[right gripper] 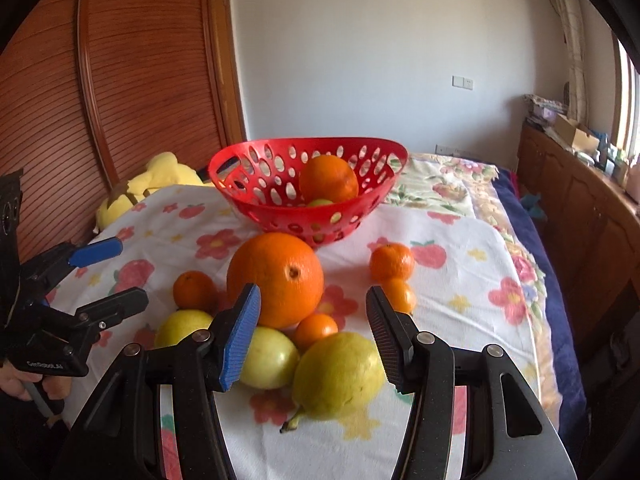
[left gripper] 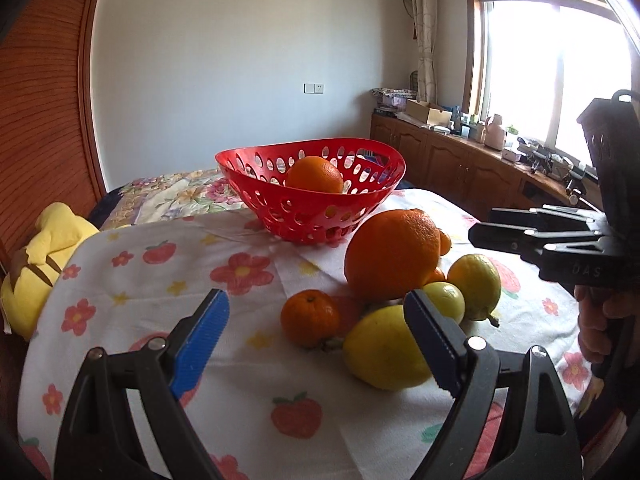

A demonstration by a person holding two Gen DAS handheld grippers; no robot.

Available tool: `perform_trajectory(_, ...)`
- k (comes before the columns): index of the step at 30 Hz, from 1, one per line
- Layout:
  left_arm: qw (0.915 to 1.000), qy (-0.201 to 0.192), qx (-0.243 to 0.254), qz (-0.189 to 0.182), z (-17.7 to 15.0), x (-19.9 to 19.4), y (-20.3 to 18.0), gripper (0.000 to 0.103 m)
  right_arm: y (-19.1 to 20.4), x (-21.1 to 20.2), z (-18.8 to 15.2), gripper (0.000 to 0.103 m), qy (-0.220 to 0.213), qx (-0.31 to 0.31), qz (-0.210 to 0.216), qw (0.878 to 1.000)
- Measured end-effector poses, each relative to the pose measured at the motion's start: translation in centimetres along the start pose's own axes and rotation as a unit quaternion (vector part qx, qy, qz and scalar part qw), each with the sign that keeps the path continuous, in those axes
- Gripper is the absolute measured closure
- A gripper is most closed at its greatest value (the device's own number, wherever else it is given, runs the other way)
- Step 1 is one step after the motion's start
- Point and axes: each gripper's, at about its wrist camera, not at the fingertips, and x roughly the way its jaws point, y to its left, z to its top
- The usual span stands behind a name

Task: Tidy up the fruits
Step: 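Open and withdraw both tools from the red basket, then move left tool to the yellow lemon while right tool moves to the yellow-green pear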

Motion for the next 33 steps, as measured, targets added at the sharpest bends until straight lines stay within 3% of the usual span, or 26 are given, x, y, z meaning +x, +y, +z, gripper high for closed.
perform_trajectory(14, 0.9999, -0.001, -0.004, -0.01, -1.4, -0.8, -0.7, 0.014, -0.9, 0.8, -3.4, 0.044, 0.023, 0.042, -0.027, 0.999)
perform_trajectory(27, 0.9999, 0.003, -0.013, -0.004, -1.5, -0.6, -0.2, 0.014, -1.7, 2.2, -4.2, 0.04, 0.051, 0.067, -0.05, 0.995)
perform_trajectory(33, 1.0, 0.003, -0.009, -0.001, -1.5, -0.6, -0.4, 0.014, -1.0, 2.0, -4.3, 0.041, 0.055, 0.041, -0.057, 0.996)
